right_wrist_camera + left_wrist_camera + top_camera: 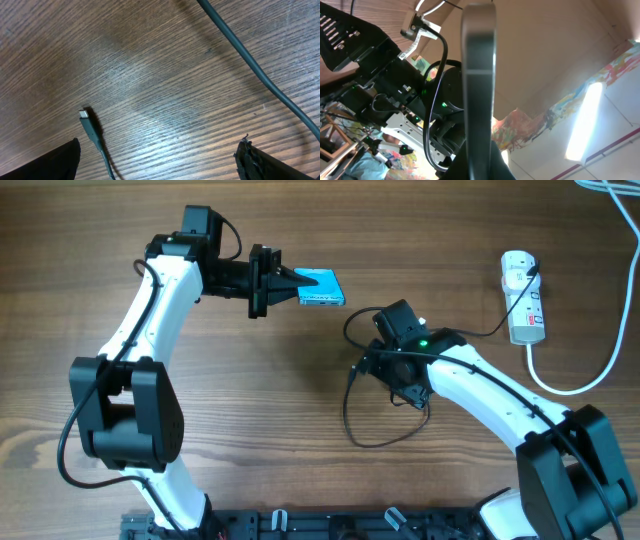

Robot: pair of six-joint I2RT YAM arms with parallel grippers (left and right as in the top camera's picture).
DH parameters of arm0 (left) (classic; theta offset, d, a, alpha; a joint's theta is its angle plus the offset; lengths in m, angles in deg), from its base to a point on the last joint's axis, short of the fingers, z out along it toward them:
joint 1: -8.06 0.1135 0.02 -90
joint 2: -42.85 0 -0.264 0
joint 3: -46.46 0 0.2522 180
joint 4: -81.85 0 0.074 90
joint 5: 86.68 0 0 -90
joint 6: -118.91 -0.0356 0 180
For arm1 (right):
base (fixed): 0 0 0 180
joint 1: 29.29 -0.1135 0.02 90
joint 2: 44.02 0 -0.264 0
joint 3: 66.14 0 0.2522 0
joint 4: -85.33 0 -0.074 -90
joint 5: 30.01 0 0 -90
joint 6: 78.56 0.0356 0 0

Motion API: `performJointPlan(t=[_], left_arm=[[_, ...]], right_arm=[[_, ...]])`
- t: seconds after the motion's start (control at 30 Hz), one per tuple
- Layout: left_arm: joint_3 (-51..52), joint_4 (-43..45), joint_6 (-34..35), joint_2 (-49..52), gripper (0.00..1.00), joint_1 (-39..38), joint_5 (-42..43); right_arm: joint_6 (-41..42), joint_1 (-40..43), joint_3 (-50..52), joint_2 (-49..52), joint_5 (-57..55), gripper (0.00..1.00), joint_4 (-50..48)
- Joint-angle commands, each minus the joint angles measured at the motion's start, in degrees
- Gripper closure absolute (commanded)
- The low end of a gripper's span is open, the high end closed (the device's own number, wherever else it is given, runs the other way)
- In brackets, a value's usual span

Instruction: Plug charger to phone and switch on socket

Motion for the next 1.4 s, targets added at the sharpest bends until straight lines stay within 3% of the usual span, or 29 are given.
performJointPlan(t=[0.0,0.27,0.4,0.6,0.7,0.83,0.93,0.97,1.07,1.17,1.27,1.37], left_arm=[[-0.1,0.0,-0.6,-1.9,0.96,-0.2,1.6],[-0.1,0.4,-0.5,-1.9,0.96,1.7,-1.2],[-0.1,0.5,-0.5,-1.9,0.96,2.8,-3.6],[-0.1,0.7,-0.5,-1.9,0.96,4.1,-11.3],[-0.1,0.7,-0.5,-1.9,0.96,5.5,-14.8],[-0.1,0.6,-0.5,-1.9,0.96,8.9,-19.1],[-0.1,-0.3,-1.4,-1.9,0.96,11.1,-20.9],[-0.1,-0.5,-2.5,-1.9,0.96,11.8,-21.1],[-0.1,-1.8,-6.4,-1.9,0.96,13.2,-23.6],[-0.1,-5.2,-8.9,-1.9,0.96,13.5,-28.3],[-0.1,-5.4,-9.7,-1.9,0.96,13.4,-34.0],[-0.1,-5.3,-9.7,-1.9,0.96,14.0,-39.5]], right_arm=[[0.6,-0.2,0.3,0.7,0.5,0.00,-0.1],[-0.5,-0.2,0.3,0.7,0.5,0.01,-0.2],[-5.1,-0.2,0.3,0.7,2.1,0.20,-1.6],[-6.6,-0.2,0.3,0.7,3.1,0.29,-1.6],[-6.9,-0.2,0.3,0.7,3.6,0.27,-1.4],[-8.4,-0.2,0.3,0.7,5.3,0.16,-1.4],[-8.6,-0.1,0.3,0.7,6.1,0.16,-1.4],[-10.8,-0.1,0.1,0.6,7.9,0.09,-1.7],[-22.6,-0.1,-1.3,0.5,20.5,0.04,-6.1],[-24.8,-0.1,-7.2,0.5,22.4,0.04,1.2],[-24.6,-0.1,-14.8,0.5,12.9,0.04,13.3],[-24.2,-0.1,-16.9,0.5,8.5,0.05,17.2]])
